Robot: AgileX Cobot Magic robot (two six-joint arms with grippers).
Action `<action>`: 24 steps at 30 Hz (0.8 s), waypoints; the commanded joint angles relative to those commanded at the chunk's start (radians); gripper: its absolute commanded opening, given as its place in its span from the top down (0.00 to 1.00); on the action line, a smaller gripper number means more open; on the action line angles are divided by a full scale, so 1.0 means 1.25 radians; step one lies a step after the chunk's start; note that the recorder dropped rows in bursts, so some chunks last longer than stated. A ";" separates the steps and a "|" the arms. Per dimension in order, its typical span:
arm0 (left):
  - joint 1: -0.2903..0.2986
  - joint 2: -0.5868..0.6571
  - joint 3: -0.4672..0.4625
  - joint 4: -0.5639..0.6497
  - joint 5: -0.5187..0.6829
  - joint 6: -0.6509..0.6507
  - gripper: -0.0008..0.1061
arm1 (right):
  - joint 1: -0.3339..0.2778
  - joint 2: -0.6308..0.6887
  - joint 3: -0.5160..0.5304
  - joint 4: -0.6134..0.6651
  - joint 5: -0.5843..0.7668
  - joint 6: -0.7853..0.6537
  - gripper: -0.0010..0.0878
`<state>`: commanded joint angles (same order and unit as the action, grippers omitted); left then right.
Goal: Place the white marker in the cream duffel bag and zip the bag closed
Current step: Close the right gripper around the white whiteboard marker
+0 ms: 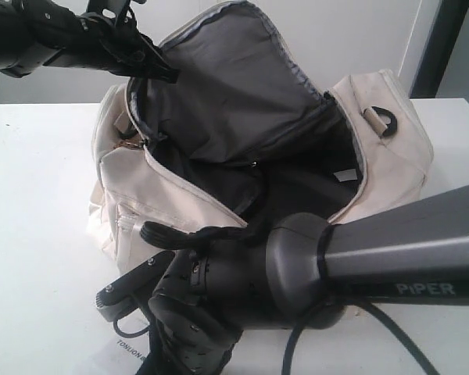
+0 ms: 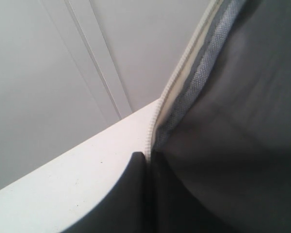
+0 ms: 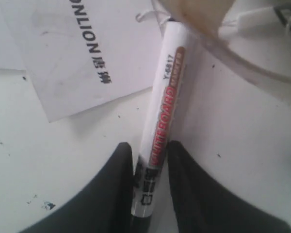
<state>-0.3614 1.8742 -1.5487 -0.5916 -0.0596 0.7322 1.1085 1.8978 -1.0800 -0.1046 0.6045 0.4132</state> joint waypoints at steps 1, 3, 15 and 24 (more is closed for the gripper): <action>0.000 0.000 0.000 0.000 0.000 0.000 0.99 | 0.000 0.002 0.000 0.000 0.001 0.000 0.70; 0.000 0.000 0.000 0.000 0.000 0.000 0.99 | 0.000 0.005 0.000 0.000 0.005 0.000 0.70; 0.000 0.000 0.000 0.000 0.000 0.000 0.99 | 0.000 -0.030 -0.004 0.025 0.069 0.002 0.99; 0.000 0.000 0.000 0.000 0.000 0.000 0.99 | 0.000 -0.153 -0.004 0.091 0.117 -0.040 0.99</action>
<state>-0.3614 1.8742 -1.5487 -0.5916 -0.0596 0.7322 1.1085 1.7071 -1.0854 0.0087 0.7511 0.3630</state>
